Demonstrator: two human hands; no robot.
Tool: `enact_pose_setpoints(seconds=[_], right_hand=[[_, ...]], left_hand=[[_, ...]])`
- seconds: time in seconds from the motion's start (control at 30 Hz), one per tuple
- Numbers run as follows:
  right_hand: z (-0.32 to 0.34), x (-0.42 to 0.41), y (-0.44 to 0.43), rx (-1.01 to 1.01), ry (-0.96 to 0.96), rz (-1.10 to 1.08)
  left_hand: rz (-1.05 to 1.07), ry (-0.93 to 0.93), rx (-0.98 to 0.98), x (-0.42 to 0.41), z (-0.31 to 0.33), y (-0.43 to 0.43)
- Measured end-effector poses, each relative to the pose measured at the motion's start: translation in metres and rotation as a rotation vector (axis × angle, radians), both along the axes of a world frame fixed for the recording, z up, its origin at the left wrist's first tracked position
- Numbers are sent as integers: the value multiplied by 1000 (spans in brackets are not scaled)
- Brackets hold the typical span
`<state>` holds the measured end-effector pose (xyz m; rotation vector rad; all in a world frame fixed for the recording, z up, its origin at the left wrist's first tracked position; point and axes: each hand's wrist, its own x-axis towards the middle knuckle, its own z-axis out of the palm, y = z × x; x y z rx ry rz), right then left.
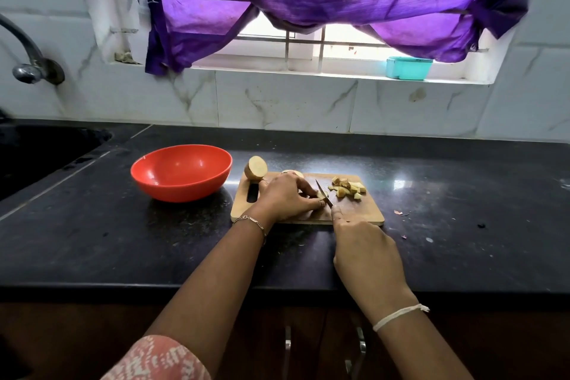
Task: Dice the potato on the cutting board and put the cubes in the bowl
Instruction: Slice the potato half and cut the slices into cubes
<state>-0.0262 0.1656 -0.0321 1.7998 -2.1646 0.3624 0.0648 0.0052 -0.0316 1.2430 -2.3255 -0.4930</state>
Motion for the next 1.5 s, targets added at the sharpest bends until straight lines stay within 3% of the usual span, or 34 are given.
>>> enact_pose_setpoints(seconds=[0.77, 1.5], right_hand=[[52, 5, -13, 129, 1, -9], [54, -2, 14, 148, -19, -2]], left_hand=[[73, 37, -51, -5, -4, 3], [76, 93, -47, -6, -7, -3]])
